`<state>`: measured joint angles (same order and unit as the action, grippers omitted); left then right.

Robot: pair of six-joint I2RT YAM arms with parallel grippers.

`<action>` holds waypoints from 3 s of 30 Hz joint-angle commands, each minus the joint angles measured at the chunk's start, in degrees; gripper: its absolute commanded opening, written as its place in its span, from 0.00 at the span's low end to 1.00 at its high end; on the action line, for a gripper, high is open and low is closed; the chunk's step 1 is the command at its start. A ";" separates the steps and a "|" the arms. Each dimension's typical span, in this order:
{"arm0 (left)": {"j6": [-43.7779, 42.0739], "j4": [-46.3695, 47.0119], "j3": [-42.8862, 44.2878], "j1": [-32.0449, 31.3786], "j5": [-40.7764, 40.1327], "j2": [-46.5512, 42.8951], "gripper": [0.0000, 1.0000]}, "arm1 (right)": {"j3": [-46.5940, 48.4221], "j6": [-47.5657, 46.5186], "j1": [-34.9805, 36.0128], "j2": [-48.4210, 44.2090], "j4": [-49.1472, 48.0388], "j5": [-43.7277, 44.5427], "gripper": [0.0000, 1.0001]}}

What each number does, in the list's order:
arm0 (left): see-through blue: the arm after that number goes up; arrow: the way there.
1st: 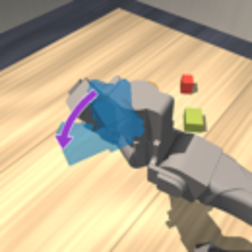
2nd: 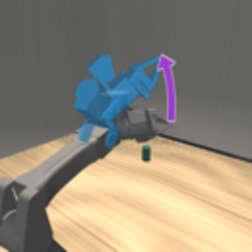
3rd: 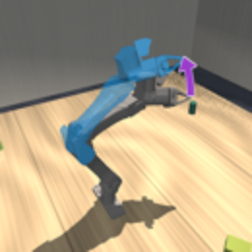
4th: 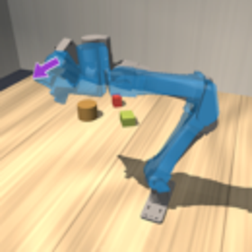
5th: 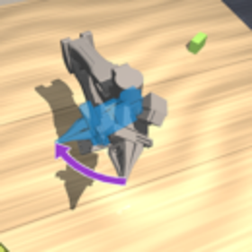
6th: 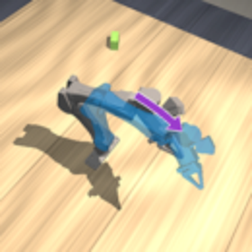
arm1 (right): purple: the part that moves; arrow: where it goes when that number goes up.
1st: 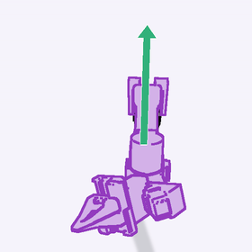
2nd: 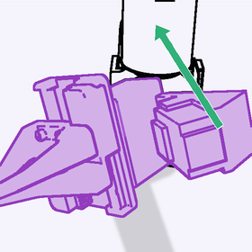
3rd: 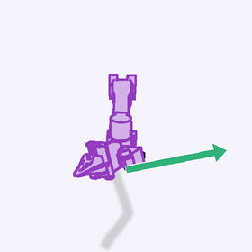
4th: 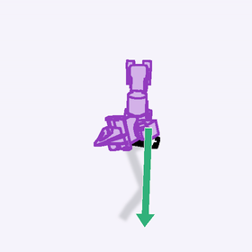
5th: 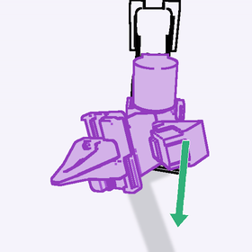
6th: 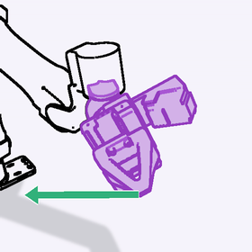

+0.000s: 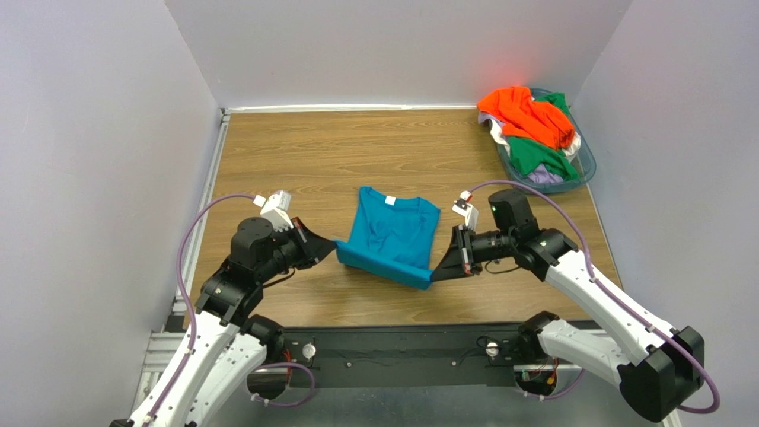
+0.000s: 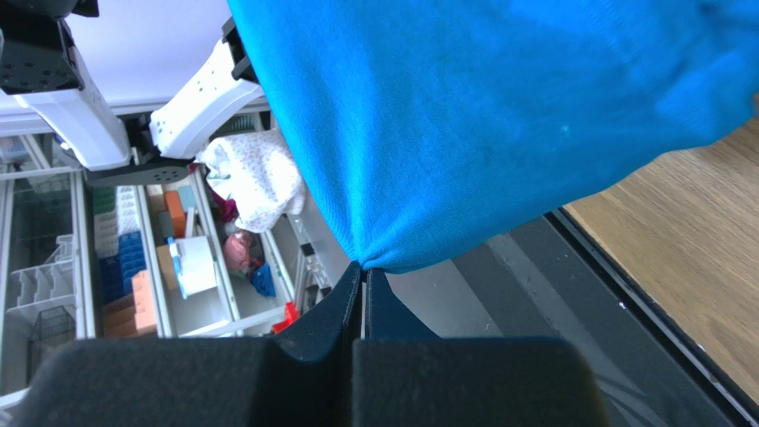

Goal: Fold and stack the t-shirts
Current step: Fold the tshirt

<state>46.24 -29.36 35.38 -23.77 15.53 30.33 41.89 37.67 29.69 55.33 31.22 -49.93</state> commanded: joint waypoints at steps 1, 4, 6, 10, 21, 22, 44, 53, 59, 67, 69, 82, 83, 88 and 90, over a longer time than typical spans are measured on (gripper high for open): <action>-0.01 -2.54 2.50 -0.05 -3.75 0.34 0.00 | 2.40 0.56 0.45 0.74 2.62 -0.80 0.06; -0.27 -2.01 3.12 -0.05 -4.63 1.66 0.00 | 4.25 -0.14 0.45 2.23 2.62 3.07 0.05; -0.27 -1.49 3.30 -0.05 -5.07 2.45 0.00 | 5.04 -0.75 0.45 3.37 2.62 4.14 0.04; -0.18 1.85 3.38 -0.05 -6.12 4.91 0.00 | 7.06 -1.98 0.37 6.01 2.62 7.99 0.03; -2.03 8.53 6.55 -0.05 -10.16 12.82 0.00 | 11.11 -5.24 -0.78 10.32 2.88 16.44 0.01; -2.12 8.88 7.07 -0.05 -10.43 13.35 0.00 | 11.37 -5.24 -0.78 10.58 2.88 16.97 0.01; -6.25 16.44 13.23 0.13 -14.21 28.55 0.00 | 16.38 -10.60 -5.43 16.56 2.70 29.54 0.01; -6.95 19.43 15.07 0.57 -14.74 34.44 0.00 | 16.47 -11.48 -7.19 19.55 0.69 31.39 0.01; -7.48 21.72 16.04 0.83 -15.09 38.92 0.00 | 16.38 -11.83 -8.86 20.69 -1.25 31.92 0.01; -7.92 22.51 17.80 1.88 -15.00 43.76 0.00 | 17.17 -11.57 -10.09 24.29 -4.41 29.63 0.01; -7.92 22.68 17.97 2.06 -15.00 44.55 0.00 | 17.61 -11.65 -10.36 25.79 -5.20 29.19 0.01; -8.88 24.09 20.87 3.20 -16.14 52.73 0.00 | 19.37 -11.21 -12.03 32.99 -8.11 28.14 0.02; -8.71 24.18 21.05 3.20 -16.23 53.51 0.00 | 19.54 -11.22 -12.20 33.61 -8.28 27.96 0.02; -8.88 24.36 21.66 3.47 -16.41 55.98 0.00 | 20.86 -11.48 -12.38 37.12 -9.16 27.52 0.02; -8.97 24.53 22.02 3.55 -16.58 57.21 0.00 | 21.83 -11.57 -12.55 38.79 -9.51 27.61 0.02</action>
<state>38.76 -6.22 55.88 -21.37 2.96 86.06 61.14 27.33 18.09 91.64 22.44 -22.37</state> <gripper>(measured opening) 0.007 0.017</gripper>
